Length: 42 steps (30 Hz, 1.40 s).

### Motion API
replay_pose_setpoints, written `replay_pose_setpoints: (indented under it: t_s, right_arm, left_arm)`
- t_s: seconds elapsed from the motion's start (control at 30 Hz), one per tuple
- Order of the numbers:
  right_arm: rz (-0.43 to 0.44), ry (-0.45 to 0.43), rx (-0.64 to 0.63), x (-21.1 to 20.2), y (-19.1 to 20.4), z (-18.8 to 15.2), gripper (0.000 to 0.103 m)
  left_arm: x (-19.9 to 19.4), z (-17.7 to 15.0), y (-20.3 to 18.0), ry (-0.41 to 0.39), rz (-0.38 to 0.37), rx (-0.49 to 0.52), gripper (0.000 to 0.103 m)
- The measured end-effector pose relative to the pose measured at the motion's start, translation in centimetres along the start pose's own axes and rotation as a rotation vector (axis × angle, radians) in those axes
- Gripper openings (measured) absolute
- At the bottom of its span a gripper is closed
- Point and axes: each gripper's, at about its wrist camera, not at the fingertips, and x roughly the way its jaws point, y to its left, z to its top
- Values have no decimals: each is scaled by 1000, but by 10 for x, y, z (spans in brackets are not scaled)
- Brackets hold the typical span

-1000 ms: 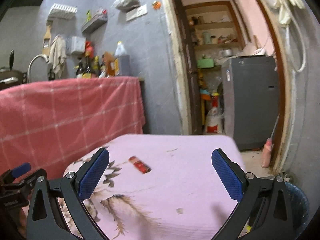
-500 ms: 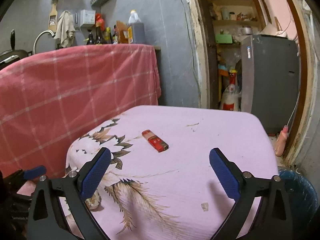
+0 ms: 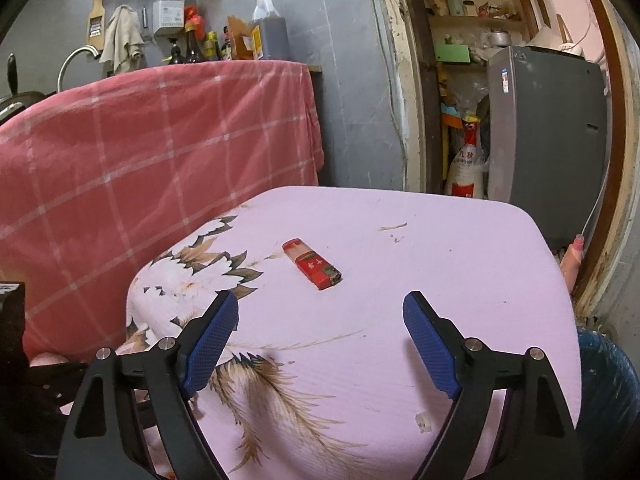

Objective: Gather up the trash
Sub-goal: 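Grasp the crumpled foil wrapper with the left tool while the right grasps the red lighter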

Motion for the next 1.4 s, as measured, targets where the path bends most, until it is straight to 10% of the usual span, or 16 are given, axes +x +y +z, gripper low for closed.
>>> replay_pose_setpoints:
  t_s: [0.73, 1.4]
  right_arm:
    - [8, 274, -27, 89, 9, 29, 64]
    - [1, 358, -137, 116, 15, 44, 25]
  left_arm:
    - [-28, 30, 26, -209, 22, -68, 30]
    - [7, 74, 51, -212, 50, -64, 30]
